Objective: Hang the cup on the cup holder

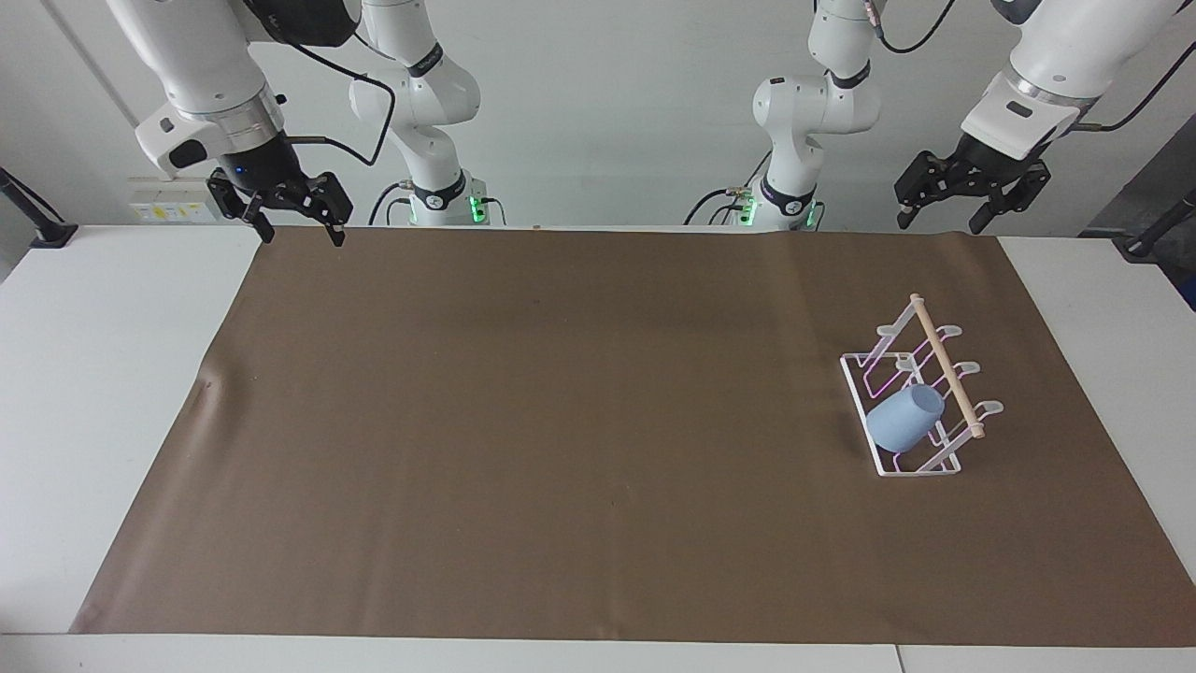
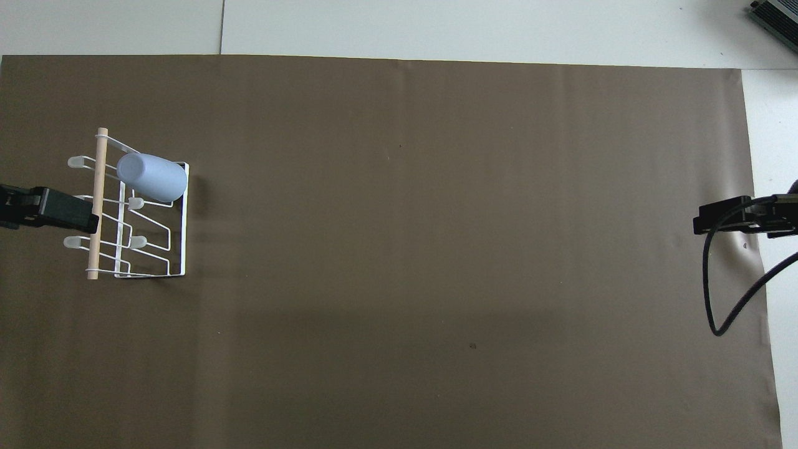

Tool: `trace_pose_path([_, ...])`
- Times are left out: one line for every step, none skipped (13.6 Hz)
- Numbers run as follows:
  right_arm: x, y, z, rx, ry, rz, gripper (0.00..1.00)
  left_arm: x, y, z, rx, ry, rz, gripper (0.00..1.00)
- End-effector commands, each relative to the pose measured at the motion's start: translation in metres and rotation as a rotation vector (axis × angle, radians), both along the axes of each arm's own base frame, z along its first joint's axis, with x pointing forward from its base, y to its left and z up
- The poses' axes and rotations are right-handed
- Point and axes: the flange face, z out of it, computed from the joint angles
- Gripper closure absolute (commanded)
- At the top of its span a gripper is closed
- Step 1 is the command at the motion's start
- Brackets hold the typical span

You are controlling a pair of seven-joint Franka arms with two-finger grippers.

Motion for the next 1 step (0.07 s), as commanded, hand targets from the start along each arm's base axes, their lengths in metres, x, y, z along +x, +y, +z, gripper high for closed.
trace_pose_path([-0.0060, -0.0012, 0.0031, 0.008, 0.001, -0.009, 0.00, -0.0102, 0.0023, 0.0008, -0.016, -0.010, -0.007, 0.00])
